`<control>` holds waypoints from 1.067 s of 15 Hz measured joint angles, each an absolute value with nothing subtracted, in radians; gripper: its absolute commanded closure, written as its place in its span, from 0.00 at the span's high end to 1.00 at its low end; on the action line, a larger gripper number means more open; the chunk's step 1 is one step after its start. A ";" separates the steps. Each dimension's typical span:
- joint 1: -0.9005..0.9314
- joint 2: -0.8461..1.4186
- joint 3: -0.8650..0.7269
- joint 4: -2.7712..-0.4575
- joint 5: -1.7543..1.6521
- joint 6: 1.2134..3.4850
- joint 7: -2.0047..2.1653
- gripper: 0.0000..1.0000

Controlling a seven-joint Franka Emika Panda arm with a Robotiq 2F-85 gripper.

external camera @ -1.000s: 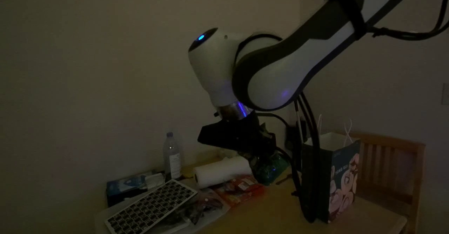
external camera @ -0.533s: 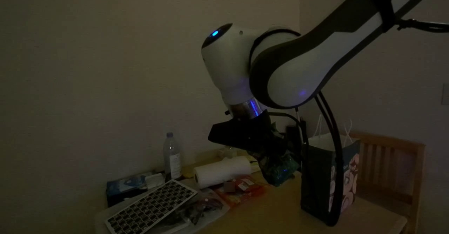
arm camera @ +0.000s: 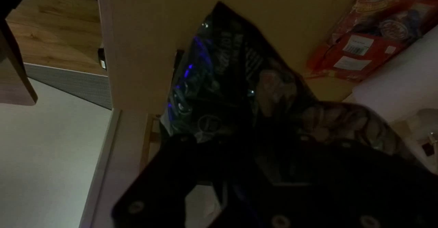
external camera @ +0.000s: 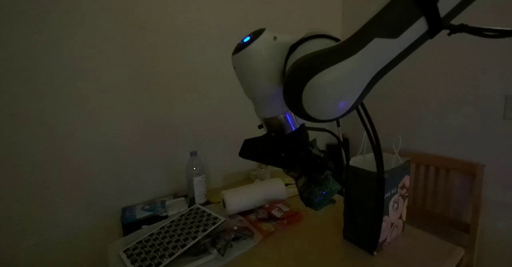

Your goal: Pick up the plastic and put in the paper bag

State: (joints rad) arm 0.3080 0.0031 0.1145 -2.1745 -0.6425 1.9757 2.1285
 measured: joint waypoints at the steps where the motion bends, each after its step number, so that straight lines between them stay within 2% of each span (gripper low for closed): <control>1: 0.290 0.003 0.115 -2.167 -0.642 1.974 2.141 0.04; 16: 0.066 -0.171 0.063 -2.139 -0.639 1.810 2.306 0.04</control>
State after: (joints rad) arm 0.0661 -0.1706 0.0626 -2.1393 -0.6388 1.8103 2.3065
